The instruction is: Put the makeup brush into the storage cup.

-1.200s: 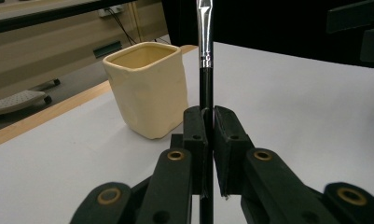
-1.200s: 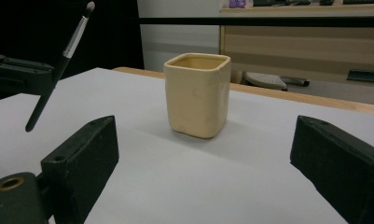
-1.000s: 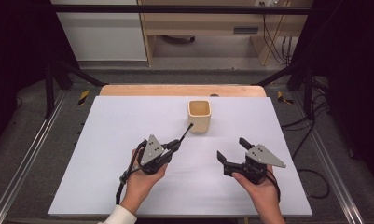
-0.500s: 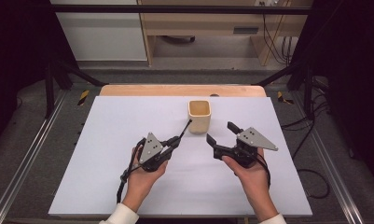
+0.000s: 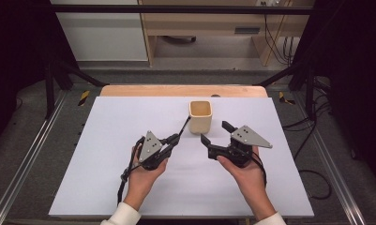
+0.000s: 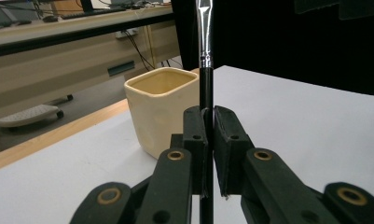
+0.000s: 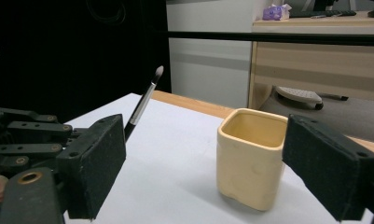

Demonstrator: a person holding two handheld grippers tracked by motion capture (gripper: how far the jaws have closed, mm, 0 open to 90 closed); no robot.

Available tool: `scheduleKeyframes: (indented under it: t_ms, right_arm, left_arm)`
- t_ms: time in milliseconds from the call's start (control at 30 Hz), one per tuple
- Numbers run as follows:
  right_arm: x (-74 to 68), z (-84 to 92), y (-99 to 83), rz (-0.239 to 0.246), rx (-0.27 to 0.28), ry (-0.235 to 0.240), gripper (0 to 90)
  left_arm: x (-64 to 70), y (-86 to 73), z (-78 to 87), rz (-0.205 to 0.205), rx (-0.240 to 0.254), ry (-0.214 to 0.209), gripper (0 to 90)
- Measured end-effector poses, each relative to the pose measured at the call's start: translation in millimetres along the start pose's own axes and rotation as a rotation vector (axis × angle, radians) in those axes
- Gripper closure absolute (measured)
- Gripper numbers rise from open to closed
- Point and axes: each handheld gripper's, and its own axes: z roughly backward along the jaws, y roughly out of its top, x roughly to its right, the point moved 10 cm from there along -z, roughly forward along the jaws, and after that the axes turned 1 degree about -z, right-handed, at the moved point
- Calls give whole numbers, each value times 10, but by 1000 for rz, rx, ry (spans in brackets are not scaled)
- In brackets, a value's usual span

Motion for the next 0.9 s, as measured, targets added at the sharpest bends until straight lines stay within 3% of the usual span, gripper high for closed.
scheduleKeyframes:
  t_ms: [400, 633, 900]
  right_arm:
    - [-220, -158, -63, -33, -12, 87, 395]
    - [-240, -252, -108, -62, -17, 90, 425]
    - [-270, -318, -123, -104, -17, 114, 520]
  left_arm:
    - [47, 4, -39, -11, -3, 4, 837]
    - [111, 12, -72, -18, -3, -5, 837]
    - [161, 33, -76, -20, 1, -15, 837]
